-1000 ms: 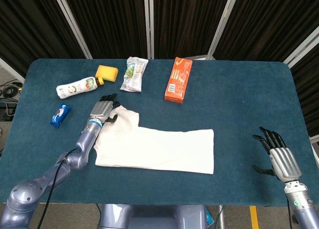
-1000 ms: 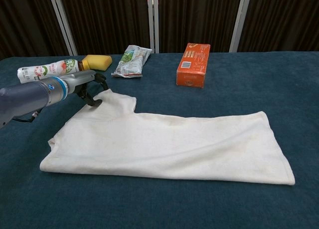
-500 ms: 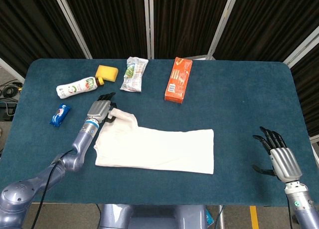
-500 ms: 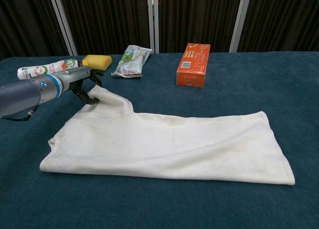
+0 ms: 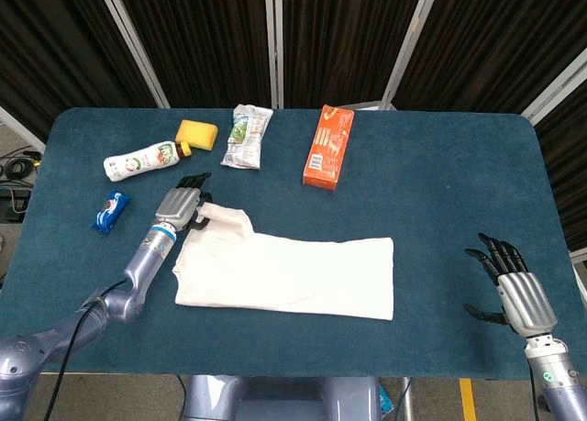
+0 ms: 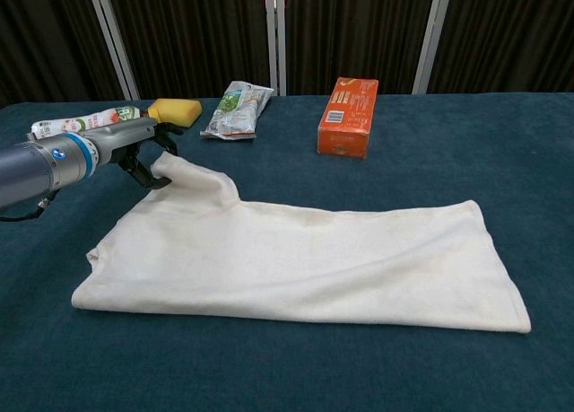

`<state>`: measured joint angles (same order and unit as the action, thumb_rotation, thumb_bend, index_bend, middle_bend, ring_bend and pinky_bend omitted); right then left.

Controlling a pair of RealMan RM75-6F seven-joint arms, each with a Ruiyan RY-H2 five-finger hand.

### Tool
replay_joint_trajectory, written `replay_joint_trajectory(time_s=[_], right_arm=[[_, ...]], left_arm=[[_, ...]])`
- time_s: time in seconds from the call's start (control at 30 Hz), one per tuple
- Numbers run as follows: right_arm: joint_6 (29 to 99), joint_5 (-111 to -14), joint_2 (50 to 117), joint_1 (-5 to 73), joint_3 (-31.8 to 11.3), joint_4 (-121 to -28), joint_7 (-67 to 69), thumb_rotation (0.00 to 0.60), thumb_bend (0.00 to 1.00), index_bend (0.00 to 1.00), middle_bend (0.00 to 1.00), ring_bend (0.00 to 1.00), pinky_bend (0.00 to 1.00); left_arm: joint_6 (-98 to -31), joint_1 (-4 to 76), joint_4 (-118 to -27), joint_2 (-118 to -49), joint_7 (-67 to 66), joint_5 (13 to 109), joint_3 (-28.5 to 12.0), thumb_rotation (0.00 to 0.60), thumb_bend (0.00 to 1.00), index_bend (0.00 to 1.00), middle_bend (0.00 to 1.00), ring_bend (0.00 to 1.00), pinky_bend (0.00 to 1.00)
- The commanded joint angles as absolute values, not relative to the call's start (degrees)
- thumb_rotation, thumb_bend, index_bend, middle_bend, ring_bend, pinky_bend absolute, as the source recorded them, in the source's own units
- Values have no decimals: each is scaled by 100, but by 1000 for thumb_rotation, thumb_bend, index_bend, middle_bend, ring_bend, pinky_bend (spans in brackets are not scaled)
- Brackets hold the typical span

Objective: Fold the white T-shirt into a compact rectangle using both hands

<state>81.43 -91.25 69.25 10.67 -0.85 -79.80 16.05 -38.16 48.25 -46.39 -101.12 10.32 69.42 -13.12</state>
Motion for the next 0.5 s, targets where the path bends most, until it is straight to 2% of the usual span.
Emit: replay_joint_trajectory(time_s=[0.03, 0.5], right_arm=[[8140, -9125, 6925, 1070, -87, -7983, 1602, 600, 19, 214, 0, 0, 0], [8184, -9159, 6921, 1056, -80, -8030, 1540, 600, 20, 214, 0, 0, 0]], left_arm=[[-4086, 4614, -5163, -9717, 1351, 7314, -1089, 600, 495, 693, 0, 0, 0], [-4425, 4354, -6380, -9114, 1413, 7916, -566, 600, 495, 686, 0, 0, 0]])
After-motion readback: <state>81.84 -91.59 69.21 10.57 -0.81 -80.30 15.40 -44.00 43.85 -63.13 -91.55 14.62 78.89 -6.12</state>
